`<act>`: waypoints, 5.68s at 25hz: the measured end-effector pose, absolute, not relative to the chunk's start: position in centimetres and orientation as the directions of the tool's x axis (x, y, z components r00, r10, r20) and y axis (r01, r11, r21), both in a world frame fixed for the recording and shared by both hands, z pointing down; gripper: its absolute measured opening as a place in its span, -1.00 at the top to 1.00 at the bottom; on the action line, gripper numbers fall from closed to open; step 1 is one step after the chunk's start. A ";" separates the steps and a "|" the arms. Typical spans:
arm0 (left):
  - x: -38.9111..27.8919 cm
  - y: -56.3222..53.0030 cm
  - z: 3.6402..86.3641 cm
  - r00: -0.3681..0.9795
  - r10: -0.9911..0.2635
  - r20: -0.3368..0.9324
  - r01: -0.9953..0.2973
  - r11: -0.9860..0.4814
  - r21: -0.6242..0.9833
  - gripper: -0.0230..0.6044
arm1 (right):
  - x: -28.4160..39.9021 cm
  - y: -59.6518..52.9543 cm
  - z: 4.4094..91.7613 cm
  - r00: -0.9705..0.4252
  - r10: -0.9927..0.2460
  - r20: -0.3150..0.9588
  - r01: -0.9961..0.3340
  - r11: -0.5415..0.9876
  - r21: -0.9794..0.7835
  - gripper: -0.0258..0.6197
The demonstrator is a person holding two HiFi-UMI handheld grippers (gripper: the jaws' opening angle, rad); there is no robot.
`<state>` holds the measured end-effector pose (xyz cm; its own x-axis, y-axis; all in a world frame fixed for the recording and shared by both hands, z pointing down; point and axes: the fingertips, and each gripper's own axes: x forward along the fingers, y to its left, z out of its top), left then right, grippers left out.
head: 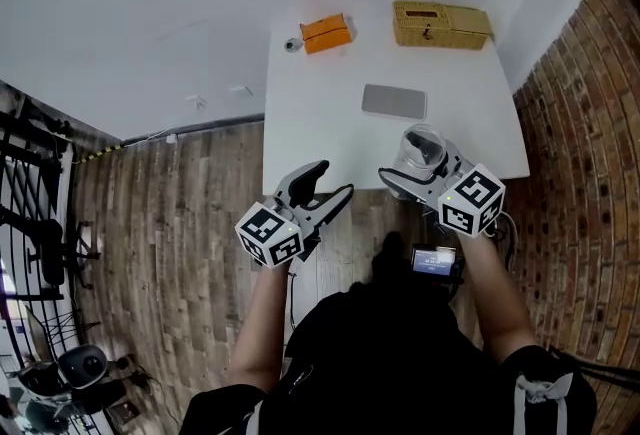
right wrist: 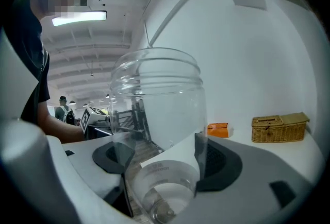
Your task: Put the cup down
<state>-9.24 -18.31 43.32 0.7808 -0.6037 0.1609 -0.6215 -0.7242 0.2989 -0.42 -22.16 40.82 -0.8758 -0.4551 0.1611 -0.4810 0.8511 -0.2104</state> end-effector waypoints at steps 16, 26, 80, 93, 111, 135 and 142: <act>-5.6 -24.6 44.3 0.766 -0.606 0.212 -0.642 -0.709 0.292 0.06 | 2.3 -28.7 42.7 -0.894 -0.421 0.152 -0.448 0.849 -0.282 -0.24; -6.3 -26.2 44.2 0.821 -0.536 0.195 -0.570 -0.764 0.301 0.06 | 1.4 -29.6 41.9 -0.854 -0.498 0.150 -0.520 0.809 -0.273 -0.24; -9.3 -28.1 45.3 0.796 -0.565 0.218 -0.602 -0.702 0.380 0.18 | -4.0 -46.2 51.1 -0.837 -0.512 0.191 -0.543 0.819 -0.186 -0.24; -12.4 -27.9 45.8 0.713 -0.656 0.247 -0.694 -0.615 0.374 0.22 | -5.8 -47.4 53.7 -0.859 -0.473 0.193 -0.497 0.862 -0.100 -0.24; -11.3 -27.3 45.3 0.735 -0.643 0.216 -0.671 -0.645 0.366 0.23 | -4.0 -46.6 53.6 -0.855 -0.489 0.175 -0.515 0.841 -0.165 -0.60; -9.5 -26.5 44.4 0.834 -0.541 0.111 -0.540 -0.758 0.366 0.27 | 2.5 -34.3 47.4 -0.838 -0.516 0.177 -0.545 0.783 -0.300 -0.32; -8.6 -26.1 43.2 0.862 -0.503 0.065 -0.491 -0.793 0.360 0.31 | 1.1 -30.8 43.7 -0.849 -0.515 0.118 -0.526 0.804 -0.277 0.18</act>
<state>-8.56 -26.12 43.16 0.8616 -0.5034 0.0653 -0.4908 -0.7933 0.3602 1.14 -30.81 43.68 -0.8490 -0.5151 0.1179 -0.5263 0.8040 -0.2768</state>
